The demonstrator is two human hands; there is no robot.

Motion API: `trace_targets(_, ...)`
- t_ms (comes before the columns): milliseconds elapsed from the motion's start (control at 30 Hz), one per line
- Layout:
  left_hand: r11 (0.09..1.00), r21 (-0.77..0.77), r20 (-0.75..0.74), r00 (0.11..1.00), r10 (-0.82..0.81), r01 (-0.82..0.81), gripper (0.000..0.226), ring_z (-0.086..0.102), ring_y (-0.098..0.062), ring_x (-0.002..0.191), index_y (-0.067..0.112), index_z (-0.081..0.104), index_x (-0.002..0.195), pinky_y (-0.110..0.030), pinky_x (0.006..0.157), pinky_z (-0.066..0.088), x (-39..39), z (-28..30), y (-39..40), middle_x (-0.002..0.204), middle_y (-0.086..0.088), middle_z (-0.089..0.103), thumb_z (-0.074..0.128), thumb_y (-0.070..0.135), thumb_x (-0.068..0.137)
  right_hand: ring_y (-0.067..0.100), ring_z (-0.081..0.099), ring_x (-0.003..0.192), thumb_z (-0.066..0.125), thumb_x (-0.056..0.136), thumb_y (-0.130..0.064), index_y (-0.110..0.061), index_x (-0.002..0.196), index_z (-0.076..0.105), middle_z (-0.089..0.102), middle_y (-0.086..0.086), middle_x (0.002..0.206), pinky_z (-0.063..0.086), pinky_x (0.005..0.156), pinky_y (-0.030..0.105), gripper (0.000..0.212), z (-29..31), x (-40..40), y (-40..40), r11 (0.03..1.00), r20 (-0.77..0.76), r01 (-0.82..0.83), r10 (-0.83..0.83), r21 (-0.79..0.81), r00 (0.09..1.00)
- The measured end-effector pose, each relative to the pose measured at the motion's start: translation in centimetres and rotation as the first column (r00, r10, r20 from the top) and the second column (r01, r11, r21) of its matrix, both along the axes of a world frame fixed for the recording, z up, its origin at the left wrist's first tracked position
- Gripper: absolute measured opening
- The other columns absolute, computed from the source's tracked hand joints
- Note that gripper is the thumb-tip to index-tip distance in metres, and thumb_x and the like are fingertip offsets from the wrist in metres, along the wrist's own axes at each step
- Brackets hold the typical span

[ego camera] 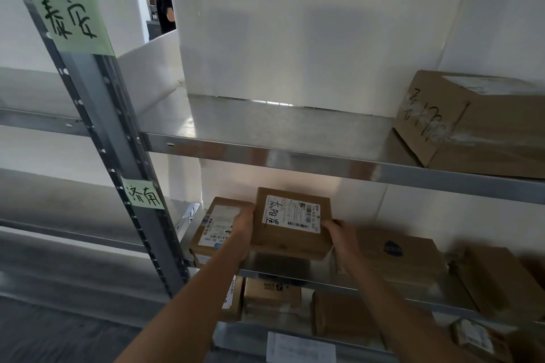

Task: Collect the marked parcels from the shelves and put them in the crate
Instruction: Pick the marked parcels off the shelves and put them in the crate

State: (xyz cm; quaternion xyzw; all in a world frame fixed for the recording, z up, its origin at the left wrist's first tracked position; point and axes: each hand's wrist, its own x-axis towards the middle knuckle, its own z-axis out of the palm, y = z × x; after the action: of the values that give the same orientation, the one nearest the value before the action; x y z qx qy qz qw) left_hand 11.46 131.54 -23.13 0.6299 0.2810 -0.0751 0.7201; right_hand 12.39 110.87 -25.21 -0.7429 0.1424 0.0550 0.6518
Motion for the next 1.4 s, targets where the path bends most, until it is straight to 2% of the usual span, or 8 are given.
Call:
trace_targets(267, 0.998, 0.045, 0.048, 0.998, 0.039, -0.041, 0.015, 0.059, -0.025, 0.105, 0.023, 0.060, 0.104, -0.044, 0.097, 0.048, 0.2, -1.1, 0.7, 0.109, -0.007, 0.067, 0.047, 0.027, 0.098, 0.020, 0.066, 0.094, 0.063, 0.089, -0.023, -0.010, 0.101, 0.070, 0.072, 0.006, 0.098, 0.054, 0.085, 0.036, 0.018, -0.7, 0.0, 0.1, 0.997, 0.056, -0.012, 0.016, -0.072, 0.998)
trace_targets(433, 0.999, -0.028, 0.023, 1.000, -0.020, 0.021, 0.019, 0.056, -0.019, 0.096, 0.019, 0.064, 0.107, -0.035, 0.086, 0.045, -0.3, -2.5, 0.9, 0.100, -0.002, 0.065, 0.048, 0.014, 0.097, 0.011, 0.063, 0.087, 0.058, 0.093, -0.017, -0.015, 0.103, 0.068, 0.070, 0.001, 0.097, 0.046, 0.066, 0.018, 0.013, -1.8, -0.7, 0.6, 0.999, 0.028, 0.013, -0.013, -0.029, 1.000)
trace_targets(567, 0.996, -0.015, -0.085, 0.992, -0.094, 0.093, 0.025, 0.052, -0.029, 0.114, 0.027, 0.063, 0.109, -0.049, 0.102, 0.042, 0.4, -4.3, 1.1, 0.121, -0.009, 0.061, 0.051, 0.013, 0.092, 0.013, 0.061, 0.088, 0.054, 0.097, -0.020, -0.014, 0.110, 0.066, 0.067, 0.003, 0.104, 0.046, 0.069, 0.018, 0.018, -3.7, -0.9, 1.0, 0.998, -0.053, 0.030, -0.033, -0.059, 0.998)
trace_targets(800, 0.872, 0.406, 0.003, 0.954, -0.301, 0.273, 0.053, 0.054, -0.016, 0.104, 0.026, 0.029, 0.146, -0.018, 0.072, 0.046, 0.9, -5.8, 0.1, 0.132, -0.007, 0.050, 0.037, 0.003, 0.098, 0.018, 0.065, 0.095, 0.052, 0.098, -0.025, -0.014, 0.114, 0.067, 0.068, 0.000, 0.100, 0.054, 0.085, 0.032, 0.024, -6.1, -0.8, 1.4, 0.987, -0.062, 0.079, -0.089, -0.138, 0.994)
trace_targets(967, 0.651, 0.743, 0.253, 0.835, -0.488, 0.155, 0.062, 0.015, -0.015, 0.146, 0.027, 0.022, 0.150, -0.039, 0.115, 0.031, 1.4, -4.9, -2.7, 0.158, 0.010, 0.011, 0.041, 0.006, 0.096, 0.014, 0.061, 0.077, 0.051, 0.098, -0.025, -0.014, 0.094, 0.064, 0.063, -0.003, 0.083, 0.049, 0.067, 0.023, 0.017, -4.2, -1.3, 0.1, 0.923, 0.139, 0.197, -0.159, -0.330, 0.977)
trace_targets(1100, 0.716, 0.668, 0.357, 0.757, -0.547, 0.202, 0.053, 0.042, -0.020, 0.131, 0.027, 0.030, 0.146, -0.044, 0.107, 0.042, 1.4, -2.6, -8.9, 0.151, 0.006, 0.029, 0.040, 0.010, 0.097, 0.017, 0.057, 0.082, 0.051, 0.098, -0.013, -0.005, 0.100, 0.064, 0.059, 0.003, 0.088, 0.043, 0.073, 0.026, 0.015, -1.9, -1.9, -5.0, 0.816, 0.338, 0.374, -0.235, -0.440, 0.911)
trace_targets(1267, 0.822, 0.430, 0.190, 0.852, -0.487, 0.374, 0.051, 0.045, -0.026, 0.128, 0.024, 0.028, 0.148, -0.032, 0.103, 0.040, 0.5, -2.5, -17.4, 0.143, -0.005, 0.041, 0.039, 0.019, 0.098, 0.032, 0.050, 0.119, 0.051, 0.096, -0.021, -0.005, 0.125, 0.058, 0.057, 0.015, 0.127, 0.038, 0.102, 0.041, 0.034, -3.1, -1.9, -14.9, 0.664, 0.288, 0.376, -0.244, -0.647, 0.926)
trace_targets(1400, 0.863, 0.337, 0.089, 0.900, -0.427, 0.376, 0.050, 0.057, -0.026, 0.103, 0.011, 0.030, 0.146, -0.040, 0.091, 0.049, 0.6, -5.4, -21.7, 0.127, -0.020, 0.052, 0.041, 0.019, 0.099, 0.033, 0.036, 0.135, 0.053, 0.097, -0.025, -0.007, 0.143, 0.040, 0.039, 0.016, 0.148, 0.032, 0.110, 0.044, 0.051, -4.3, -2.0, -20.8, 0.769, 0.187, 0.376, -0.327, -0.517, 0.926)
